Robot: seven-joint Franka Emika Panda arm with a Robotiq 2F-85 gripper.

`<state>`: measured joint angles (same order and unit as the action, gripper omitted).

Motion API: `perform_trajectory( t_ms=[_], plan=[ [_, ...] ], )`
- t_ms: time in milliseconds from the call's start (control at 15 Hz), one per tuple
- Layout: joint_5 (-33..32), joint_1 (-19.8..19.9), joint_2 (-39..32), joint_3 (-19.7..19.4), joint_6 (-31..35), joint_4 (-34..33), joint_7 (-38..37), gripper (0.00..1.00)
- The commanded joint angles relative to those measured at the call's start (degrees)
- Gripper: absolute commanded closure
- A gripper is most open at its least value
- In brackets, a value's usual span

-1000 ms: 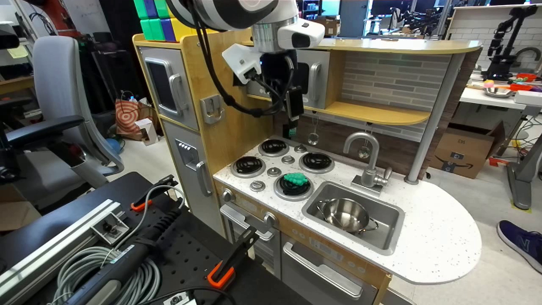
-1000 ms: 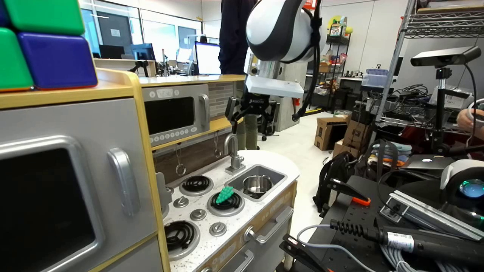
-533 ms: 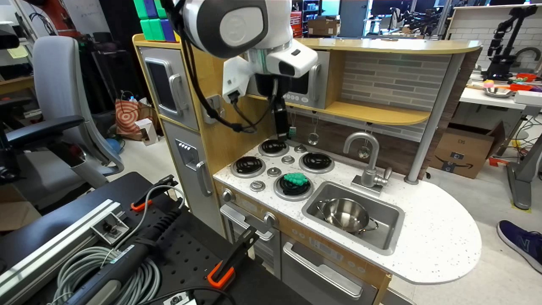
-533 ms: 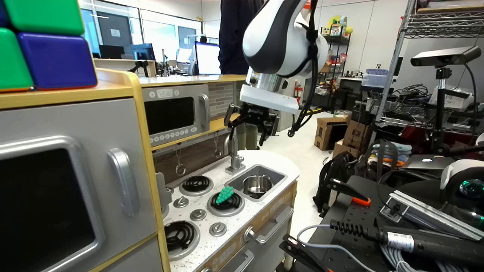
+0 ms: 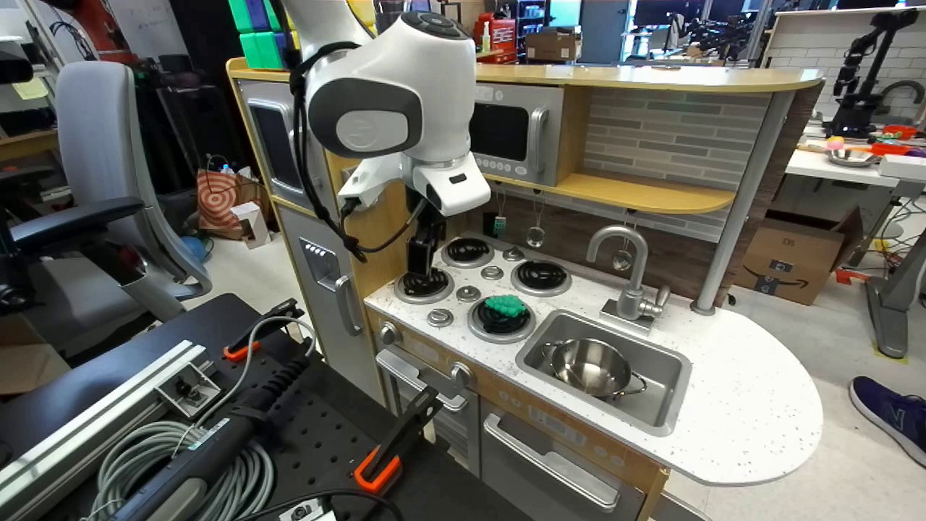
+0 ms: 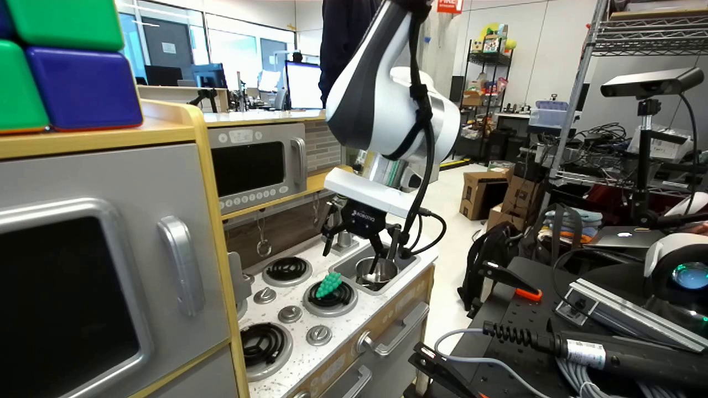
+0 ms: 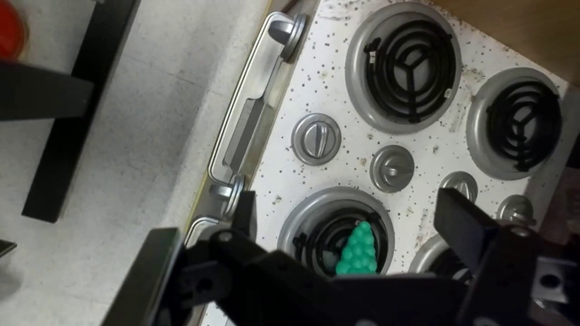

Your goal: Remove the green object from the stove and place it inside the silver pot in the sink

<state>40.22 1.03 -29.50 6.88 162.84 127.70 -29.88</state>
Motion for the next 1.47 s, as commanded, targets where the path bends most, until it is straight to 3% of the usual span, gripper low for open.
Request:
perform_trajectory(
  t_ms=[0,67,200,267,400,867,1067,1400],
  plan=[
    [8.5,2.2,-3.9,1.0,-2.5,-7.1,-0.6,0.0],
    [11.2,2.4,-5.1,0.9,-2.0,-9.0,-0.3,0.0],
    [17.2,6.0,-6.3,4.8,1.5,-11.6,2.9,0.0],
    [13.7,0.5,-3.6,-0.8,-1.2,-7.8,1.0,0.0],
    [16.8,2.2,-4.6,0.4,-1.0,-10.1,2.4,0.0],
    [-2.0,-11.3,-6.7,-14.5,-1.1,-10.1,-15.3,0.0],
    [-8.1,-13.0,-9.3,-16.5,-1.5,-12.8,-22.3,0.0],
    [-12.6,-10.7,-15.6,-15.0,-3.3,-20.1,-30.9,0.0]
  ],
)
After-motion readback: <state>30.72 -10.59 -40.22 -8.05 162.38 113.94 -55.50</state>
